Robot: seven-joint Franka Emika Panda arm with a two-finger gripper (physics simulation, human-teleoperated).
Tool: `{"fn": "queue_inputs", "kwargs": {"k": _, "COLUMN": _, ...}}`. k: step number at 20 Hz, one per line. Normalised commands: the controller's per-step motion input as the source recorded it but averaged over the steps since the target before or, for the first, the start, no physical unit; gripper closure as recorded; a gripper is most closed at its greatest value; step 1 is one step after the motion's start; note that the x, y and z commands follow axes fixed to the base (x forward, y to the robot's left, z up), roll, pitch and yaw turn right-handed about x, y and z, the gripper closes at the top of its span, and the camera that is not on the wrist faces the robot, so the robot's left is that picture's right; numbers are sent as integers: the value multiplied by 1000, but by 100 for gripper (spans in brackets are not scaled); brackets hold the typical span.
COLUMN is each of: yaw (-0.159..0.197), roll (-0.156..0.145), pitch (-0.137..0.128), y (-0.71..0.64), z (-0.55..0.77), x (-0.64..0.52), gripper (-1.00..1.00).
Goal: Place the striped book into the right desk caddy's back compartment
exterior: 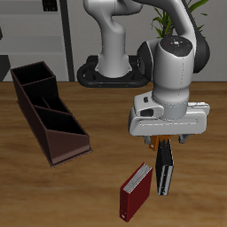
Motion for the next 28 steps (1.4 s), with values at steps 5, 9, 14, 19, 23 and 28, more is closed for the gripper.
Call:
{"fn": "queue_inputs", "kwargs": {"k": 5, "yaw": 0, "roll": -9, "pitch": -27, "y": 71, "z": -233, "x": -79, "gripper": -100}}
{"fn": "queue_inputs", "kwargs": {"k": 9, "yaw": 11, "roll": 1, "pitch": -29, "y": 92, "z": -236, "x": -27, "gripper": -100}}
{"fn": "queue_inputs", "kwargs": {"k": 14, "yaw": 0, "roll": 0, "pitch": 2, "y": 15, "z": -157, "x": 43, "gripper": -100}}
{"fn": "queue_inputs", "kwargs": {"k": 19, "yaw": -9, "roll": -5, "pitch": 20, "y": -26, "z": -119, "x": 53, "gripper": -100}}
{"fn": "queue_inputs", "kwargs": {"k": 23, "yaw": -7, "roll": 8, "pitch": 35, "y": 14, "z": -150, "x": 35, "gripper": -100}}
{"fn": "queue_inputs", "kwargs": {"k": 28, "yaw": 5, "roll": 19, "pitch": 53, "y": 25, "z": -198, "x": 57, "gripper": -100}}
